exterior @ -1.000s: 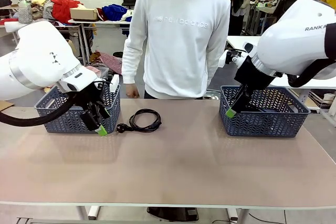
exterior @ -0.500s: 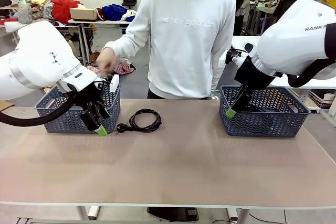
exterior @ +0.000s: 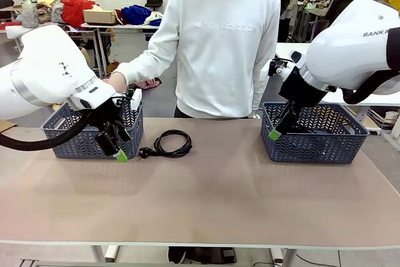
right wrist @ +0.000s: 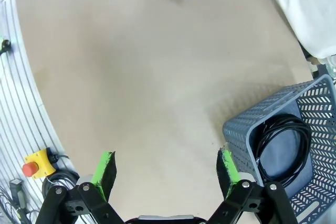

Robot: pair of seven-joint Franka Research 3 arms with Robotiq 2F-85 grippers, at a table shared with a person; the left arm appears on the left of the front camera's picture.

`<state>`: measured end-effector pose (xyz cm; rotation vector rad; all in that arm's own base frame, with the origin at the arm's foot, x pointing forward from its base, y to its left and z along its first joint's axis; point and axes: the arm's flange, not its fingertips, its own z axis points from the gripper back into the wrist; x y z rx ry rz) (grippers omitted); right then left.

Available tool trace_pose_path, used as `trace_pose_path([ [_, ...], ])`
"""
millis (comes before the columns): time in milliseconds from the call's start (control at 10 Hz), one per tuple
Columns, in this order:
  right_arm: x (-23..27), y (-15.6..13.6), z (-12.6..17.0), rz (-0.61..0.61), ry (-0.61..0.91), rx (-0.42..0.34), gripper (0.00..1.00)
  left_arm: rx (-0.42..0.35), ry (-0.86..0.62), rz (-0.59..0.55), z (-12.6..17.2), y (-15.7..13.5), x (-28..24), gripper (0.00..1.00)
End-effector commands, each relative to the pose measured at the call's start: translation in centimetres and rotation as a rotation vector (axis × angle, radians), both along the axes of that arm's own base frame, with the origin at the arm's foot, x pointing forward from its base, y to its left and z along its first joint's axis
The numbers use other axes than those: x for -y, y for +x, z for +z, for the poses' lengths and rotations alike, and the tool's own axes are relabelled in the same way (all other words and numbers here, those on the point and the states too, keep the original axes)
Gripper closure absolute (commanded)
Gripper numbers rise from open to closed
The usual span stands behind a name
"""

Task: Organize the cables according to human instructions.
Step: Pick up a bundle of cables and place it in the basket indicated by the human.

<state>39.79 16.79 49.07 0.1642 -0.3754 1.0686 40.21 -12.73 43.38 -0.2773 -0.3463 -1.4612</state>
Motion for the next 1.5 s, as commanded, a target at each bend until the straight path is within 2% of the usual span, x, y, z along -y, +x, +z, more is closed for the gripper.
trace_pose_path([
  [0, 0.1, 0.0, 0.0, -0.004, -0.002, 0.001, 0.0, 0.004, 0.0, 0.004, 0.0, -0.1, 0.0, 0.0],
  [300, 0.1, 0.0, 0.0, -0.004, -0.002, 0.001, 0.0, 0.0, 0.0, 0.0, 0.0, 0.0, 0.0, 0.0],
  [600, 0.1, 0.0, 0.0, -0.004, -0.002, 0.001, 0.0, 0.098, 0.124, -0.121, 0.5, 2.0, 3.6, 0.0],
  [800, 0.1, 0.0, 0.0, -0.004, -0.002, 0.001, 0.0, 0.113, 0.19, -0.174, 0.1, 3.9, 6.7, 0.0],
  [1400, 0.1, 0.0, 0.0, -0.004, -0.002, 0.001, 0.0, 0.092, 0.35, -0.116, -3.8, 8.9, 13.0, 0.0],
])
